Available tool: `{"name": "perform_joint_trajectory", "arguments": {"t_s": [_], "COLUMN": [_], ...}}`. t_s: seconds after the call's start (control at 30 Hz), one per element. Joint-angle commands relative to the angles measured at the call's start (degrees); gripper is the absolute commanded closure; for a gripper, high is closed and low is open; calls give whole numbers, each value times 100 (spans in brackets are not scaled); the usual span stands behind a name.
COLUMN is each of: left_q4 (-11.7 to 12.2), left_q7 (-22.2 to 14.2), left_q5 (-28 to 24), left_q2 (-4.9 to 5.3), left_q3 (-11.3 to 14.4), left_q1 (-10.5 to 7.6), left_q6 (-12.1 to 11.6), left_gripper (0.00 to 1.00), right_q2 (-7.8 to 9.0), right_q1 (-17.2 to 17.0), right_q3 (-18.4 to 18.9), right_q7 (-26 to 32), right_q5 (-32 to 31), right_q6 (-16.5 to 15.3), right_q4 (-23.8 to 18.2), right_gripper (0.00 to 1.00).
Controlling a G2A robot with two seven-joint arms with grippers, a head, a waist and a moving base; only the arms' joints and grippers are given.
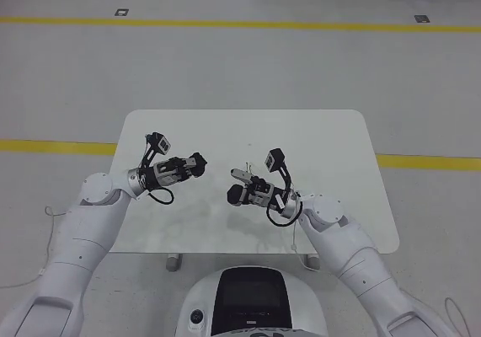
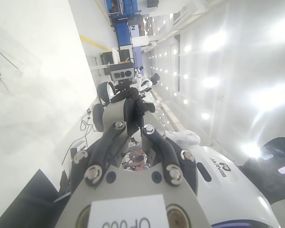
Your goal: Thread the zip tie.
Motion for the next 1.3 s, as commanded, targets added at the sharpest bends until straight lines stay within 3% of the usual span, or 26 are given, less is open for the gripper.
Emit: {"name": "perform_joint_trajectory", "arguments": {"t_s": [0.0, 0.4, 0.53, 0.77, 0.9, 1.03, 1.27], "left_q4": [0, 0, -205, -248, -40, 94, 94], "left_q7": [0, 0, 16, -557, -1011, -1011, -1011], "left_q5": [0, 0, 297, 247, 110, 133, 133], "left_q2": [0, 0, 53, 117, 99, 94, 94], "left_q3": [0, 0, -66, -401, -470, -409, -409], "left_q1": [0, 0, 195, 474, 350, 203, 203], "left_q6": [0, 0, 0, 0, 0, 0, 0], "left_gripper": [100, 100, 100, 100, 100, 100, 100], "right_q2": [0, 0, 0, 0, 0, 0, 0], "right_q1": [0, 0, 0, 0, 0, 0, 0], "right_q3": [0, 0, 0, 0, 0, 0, 0], "right_q7": [0, 0, 0, 0, 0, 0, 0], "right_q5": [0, 0, 0, 0, 0, 0, 0], "right_q6": [0, 0, 0, 0, 0, 0, 0], "right_q4": [0, 0, 0, 0, 0, 0, 0], "right_gripper": [0, 0, 0, 0, 0, 0, 0]}}
